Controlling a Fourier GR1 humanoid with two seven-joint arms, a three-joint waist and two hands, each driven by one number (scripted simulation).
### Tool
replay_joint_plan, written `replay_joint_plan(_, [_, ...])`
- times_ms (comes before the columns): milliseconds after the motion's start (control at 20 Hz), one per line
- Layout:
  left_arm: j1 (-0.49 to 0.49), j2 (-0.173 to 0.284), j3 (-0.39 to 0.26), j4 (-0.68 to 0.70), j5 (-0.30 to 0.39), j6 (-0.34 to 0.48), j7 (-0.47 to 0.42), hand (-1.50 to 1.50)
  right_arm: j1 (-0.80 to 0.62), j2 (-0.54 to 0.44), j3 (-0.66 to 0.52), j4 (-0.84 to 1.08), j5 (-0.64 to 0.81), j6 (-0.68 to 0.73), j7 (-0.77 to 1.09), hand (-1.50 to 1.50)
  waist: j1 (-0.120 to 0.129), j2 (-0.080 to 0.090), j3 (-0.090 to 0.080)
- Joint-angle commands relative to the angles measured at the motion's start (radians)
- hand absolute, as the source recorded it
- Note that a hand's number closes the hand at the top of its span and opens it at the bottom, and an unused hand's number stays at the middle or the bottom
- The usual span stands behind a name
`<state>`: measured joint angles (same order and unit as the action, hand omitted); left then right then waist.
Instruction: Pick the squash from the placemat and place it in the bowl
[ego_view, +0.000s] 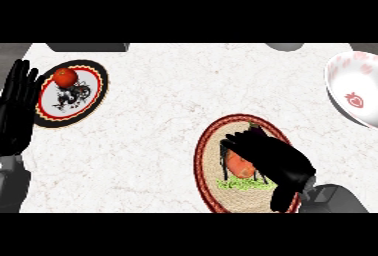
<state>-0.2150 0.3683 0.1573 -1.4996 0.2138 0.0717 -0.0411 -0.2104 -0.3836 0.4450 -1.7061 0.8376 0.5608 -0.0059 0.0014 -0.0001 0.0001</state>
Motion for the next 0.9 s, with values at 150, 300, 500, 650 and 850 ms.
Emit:
replay_joint_plan(150, [-0.067, -0.001, 0.028, 0.046, -0.029, -0.004, 0.025, 0.00, -0.073, 0.084, -0.016, 0.208, 0.087, -0.047, -0.078, -1.50, 0.001, 0.001, 0.000])
replay_joint_plan(300, [-0.041, -0.048, 0.009, 0.062, -0.050, -0.007, -0.017, 0.00, 0.012, 0.116, 0.016, 0.152, 0.140, -0.062, -0.028, -1.50, -0.002, 0.000, 0.000])
replay_joint_plan(500, [-0.031, -0.025, 0.041, 0.008, -0.043, -0.025, 0.023, 0.00, -0.059, 0.146, -0.037, 0.302, 0.180, -0.096, -0.068, -1.50, 0.002, 0.000, 0.000])
replay_joint_plan(650, [0.019, -0.064, 0.034, 0.048, -0.053, -0.048, -0.072, 0.00, -0.008, 0.135, -0.029, 0.293, 0.207, -0.119, -0.086, -1.50, 0.000, 0.000, 0.000])
replay_joint_plan(850, [-0.039, -0.013, 0.067, 0.020, -0.036, -0.055, 0.041, 0.00, -0.117, 0.161, -0.082, 0.367, 0.197, -0.165, -0.179, 1.50, 0.002, 0.001, 0.000])
